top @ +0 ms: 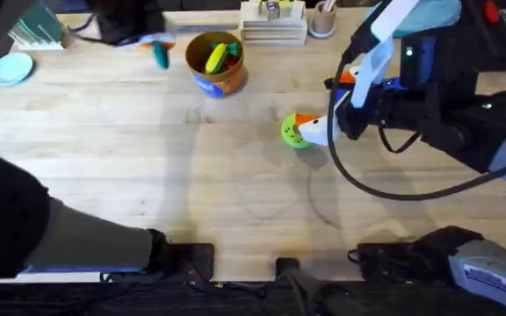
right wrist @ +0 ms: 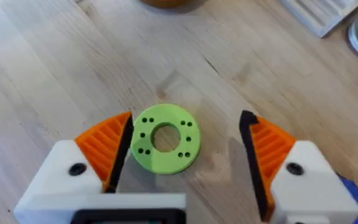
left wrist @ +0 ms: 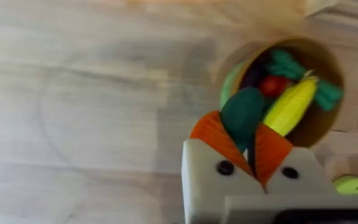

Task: Pick up the gripper from the table and insert it into the empty holder that is missing its gripper. Then pick up a screw, insert it into the mounting hole, and use the screwdriver to tighten it. Finally, clean up the table by picking up the vegetable and placing it into the bucket.

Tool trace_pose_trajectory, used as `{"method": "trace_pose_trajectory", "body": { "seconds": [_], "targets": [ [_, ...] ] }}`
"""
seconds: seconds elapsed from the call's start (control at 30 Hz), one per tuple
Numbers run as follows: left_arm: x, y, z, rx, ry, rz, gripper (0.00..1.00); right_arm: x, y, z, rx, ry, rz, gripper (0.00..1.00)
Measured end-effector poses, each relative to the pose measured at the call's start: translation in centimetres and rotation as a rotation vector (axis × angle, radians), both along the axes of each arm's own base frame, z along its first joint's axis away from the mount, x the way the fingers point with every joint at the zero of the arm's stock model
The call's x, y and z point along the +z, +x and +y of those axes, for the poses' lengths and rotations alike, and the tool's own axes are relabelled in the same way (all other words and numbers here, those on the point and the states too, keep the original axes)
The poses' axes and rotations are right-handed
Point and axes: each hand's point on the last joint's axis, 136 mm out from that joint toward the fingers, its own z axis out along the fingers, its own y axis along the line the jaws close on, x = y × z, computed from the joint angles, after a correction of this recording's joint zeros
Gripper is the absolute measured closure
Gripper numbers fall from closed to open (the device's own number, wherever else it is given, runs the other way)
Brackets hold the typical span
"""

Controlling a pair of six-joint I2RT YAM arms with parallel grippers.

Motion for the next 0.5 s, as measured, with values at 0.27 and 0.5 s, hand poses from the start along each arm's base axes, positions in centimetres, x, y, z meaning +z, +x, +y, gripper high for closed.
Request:
{"method": "trace_pose_trajectory", "body": {
  "seconds": [0.27,0.5],
  "targets": [
    [1.5,4.0,-7.7,-0.192,0.006,-0.181,0.976,-0.6,-0.5,-0.2,0.000,-0.011,0.031,0.010],
    [-3.2,4.8,-6.7,-0.171,0.070,-0.078,0.960,-1.4,-1.3,-0.5,0.000,-0.028,0.080,0.010]
  ]
}}
